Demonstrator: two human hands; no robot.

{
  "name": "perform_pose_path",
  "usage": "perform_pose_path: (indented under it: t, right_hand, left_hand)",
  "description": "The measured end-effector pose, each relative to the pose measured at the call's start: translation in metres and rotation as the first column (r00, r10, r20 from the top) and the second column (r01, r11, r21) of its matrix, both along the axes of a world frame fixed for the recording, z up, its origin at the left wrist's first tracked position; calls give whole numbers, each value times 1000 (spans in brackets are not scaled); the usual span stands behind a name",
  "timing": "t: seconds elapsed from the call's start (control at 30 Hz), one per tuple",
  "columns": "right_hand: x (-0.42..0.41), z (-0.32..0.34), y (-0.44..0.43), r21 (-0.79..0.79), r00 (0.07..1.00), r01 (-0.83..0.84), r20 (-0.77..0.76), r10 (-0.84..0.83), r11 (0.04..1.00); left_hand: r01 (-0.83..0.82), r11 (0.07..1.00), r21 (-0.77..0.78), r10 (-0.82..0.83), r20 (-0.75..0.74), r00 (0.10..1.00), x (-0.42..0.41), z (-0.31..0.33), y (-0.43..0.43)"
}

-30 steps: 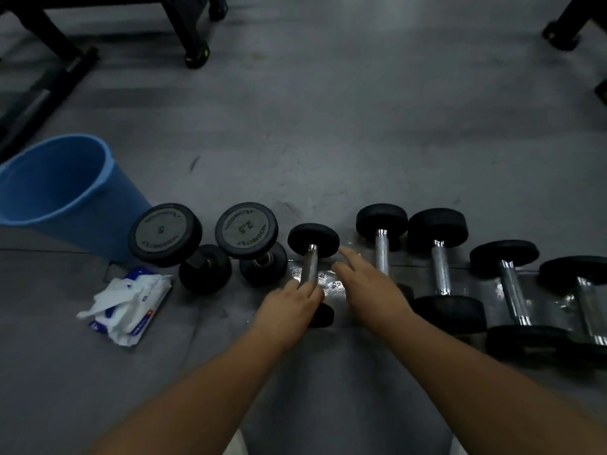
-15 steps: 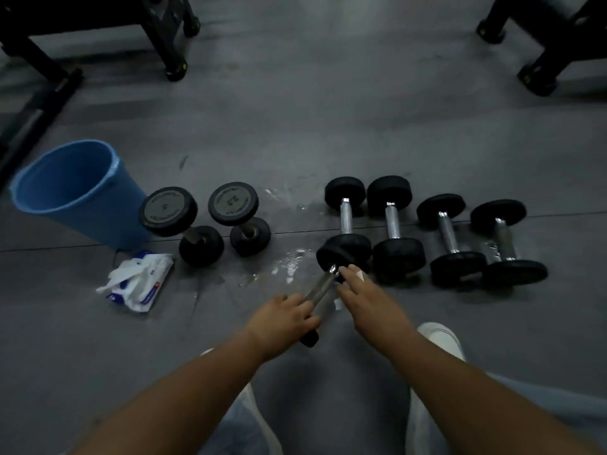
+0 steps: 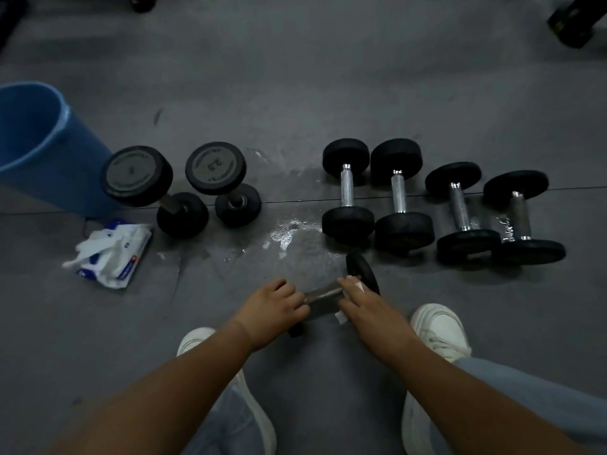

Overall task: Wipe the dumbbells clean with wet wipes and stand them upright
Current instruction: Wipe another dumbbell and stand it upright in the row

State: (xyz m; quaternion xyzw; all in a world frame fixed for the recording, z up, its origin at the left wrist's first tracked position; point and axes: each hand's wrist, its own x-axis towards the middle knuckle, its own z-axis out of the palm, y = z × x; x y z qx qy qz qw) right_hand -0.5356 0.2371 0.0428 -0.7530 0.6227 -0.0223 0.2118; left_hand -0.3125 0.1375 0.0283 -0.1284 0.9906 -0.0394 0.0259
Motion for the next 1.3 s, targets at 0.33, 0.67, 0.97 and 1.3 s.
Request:
perform_pose_path:
  t: [0.33,0.67,0.97,1.3]
  right_hand:
    - [13,8,-3,223,983,139,83,-161,965]
    - [28,8,-18,100,998,57,-11,-56,993]
    - [43,-7,-29,92,982,139,120,-149,986]
    - [104,-22,-43,172,692,476,532,-488,862]
  left_hand:
    - [-791,499,355,685,397,611,-15,8,38]
    - [-713,592,375,691,218,689,-7,-15,36]
    - [-689,664,290,684,133,717,-8,-16,29]
    - [-687,650,324,691,122,712,-7,-19,20]
